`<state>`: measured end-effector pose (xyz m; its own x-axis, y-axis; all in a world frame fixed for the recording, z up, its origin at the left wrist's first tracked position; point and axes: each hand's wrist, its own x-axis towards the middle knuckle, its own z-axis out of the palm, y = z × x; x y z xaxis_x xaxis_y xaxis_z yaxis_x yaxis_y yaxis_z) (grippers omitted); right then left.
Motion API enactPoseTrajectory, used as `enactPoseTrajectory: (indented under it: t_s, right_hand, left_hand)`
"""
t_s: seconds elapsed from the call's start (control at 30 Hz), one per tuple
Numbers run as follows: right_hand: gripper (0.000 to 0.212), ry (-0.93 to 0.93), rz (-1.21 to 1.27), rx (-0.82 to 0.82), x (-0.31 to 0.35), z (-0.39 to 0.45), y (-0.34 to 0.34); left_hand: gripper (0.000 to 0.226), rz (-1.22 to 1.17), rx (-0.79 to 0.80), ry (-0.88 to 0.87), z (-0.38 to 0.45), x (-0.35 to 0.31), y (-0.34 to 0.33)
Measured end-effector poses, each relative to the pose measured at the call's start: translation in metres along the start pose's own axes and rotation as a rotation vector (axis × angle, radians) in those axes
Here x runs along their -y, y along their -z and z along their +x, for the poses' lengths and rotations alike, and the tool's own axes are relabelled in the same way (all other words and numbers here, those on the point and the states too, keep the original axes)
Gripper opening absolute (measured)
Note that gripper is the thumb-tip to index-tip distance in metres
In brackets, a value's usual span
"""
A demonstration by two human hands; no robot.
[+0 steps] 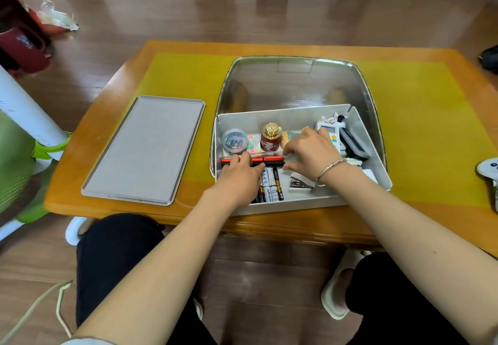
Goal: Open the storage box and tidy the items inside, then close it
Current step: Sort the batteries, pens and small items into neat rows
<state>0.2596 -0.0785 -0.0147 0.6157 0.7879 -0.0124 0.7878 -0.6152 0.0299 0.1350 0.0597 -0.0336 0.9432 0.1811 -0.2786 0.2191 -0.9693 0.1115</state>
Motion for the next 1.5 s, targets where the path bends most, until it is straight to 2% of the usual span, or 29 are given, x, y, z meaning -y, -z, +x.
enactPoseTrajectory:
  t_s: [0.27,0.6,0.83,1.13,1.33,1.5]
  right_hand:
    - [0.027,-0.047,0.025,-0.072,-0.019,-0.020,0.023]
    - [0.023,0.010,0.005,-0.079,-0.016,-0.034,0.019]
    - [0.020,0.043,0.004,-0.068,0.001,-0.029,0.007]
    - [0.021,0.045,-0.081,0.051,0.020,-0.013,0.001]
    - [0.023,0.089,-0.181,0.192,0.027,-0.009,0.000]
    - [0.026,0.095,-0.131,0.126,0.019,-0.010,0.005]
  left_hand:
    - [0.054,0.098,0.018,0.007,0.000,-0.001,0.003]
    - [0.058,0.136,0.076,0.144,-0.003,-0.008,0.006]
    - [0.030,0.105,-0.210,0.112,0.014,-0.006,0.012]
    - [0.021,0.148,-0.242,0.092,0.026,-0.002,0.009]
    - [0.020,0.166,-0.257,0.108,0.025,-0.002,0.007]
    - [0.028,0.074,-0.294,0.127,0.023,0.003,0.003]
